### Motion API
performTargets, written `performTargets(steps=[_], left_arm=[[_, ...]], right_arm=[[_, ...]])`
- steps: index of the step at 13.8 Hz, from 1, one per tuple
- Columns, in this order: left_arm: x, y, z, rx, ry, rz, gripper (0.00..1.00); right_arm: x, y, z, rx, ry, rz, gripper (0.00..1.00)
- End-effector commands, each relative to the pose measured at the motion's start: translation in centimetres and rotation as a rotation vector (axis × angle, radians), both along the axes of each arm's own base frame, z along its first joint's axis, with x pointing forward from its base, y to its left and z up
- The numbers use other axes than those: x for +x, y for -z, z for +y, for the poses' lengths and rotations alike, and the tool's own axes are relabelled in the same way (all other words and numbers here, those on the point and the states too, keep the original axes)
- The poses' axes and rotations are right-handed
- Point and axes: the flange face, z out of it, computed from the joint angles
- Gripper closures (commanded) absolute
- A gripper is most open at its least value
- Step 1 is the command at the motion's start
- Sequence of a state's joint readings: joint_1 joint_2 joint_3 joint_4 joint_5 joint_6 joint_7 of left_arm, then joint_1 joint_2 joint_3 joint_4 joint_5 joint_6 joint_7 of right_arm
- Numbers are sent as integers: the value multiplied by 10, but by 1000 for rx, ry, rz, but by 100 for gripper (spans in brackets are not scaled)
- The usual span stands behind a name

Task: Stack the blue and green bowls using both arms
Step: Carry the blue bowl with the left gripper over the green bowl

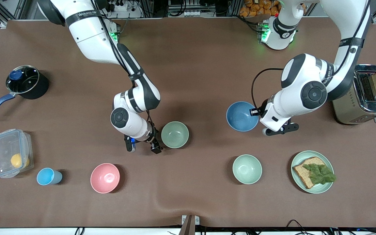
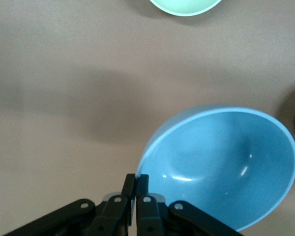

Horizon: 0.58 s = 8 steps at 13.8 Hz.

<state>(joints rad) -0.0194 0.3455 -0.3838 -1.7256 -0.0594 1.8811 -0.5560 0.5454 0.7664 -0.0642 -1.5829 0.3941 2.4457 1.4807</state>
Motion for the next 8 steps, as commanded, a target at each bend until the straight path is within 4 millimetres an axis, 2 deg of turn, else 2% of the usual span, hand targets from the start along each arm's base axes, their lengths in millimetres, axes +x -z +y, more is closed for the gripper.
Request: performTargets(steps=[1, 8], left_arm=[[2, -5, -6, -15, -25, 13, 100], [0, -1, -11, -12, -19, 16, 100]], right_arm=[[5, -1, 2, 9, 19, -2, 0], [6, -1, 1, 5, 11, -7, 0]])
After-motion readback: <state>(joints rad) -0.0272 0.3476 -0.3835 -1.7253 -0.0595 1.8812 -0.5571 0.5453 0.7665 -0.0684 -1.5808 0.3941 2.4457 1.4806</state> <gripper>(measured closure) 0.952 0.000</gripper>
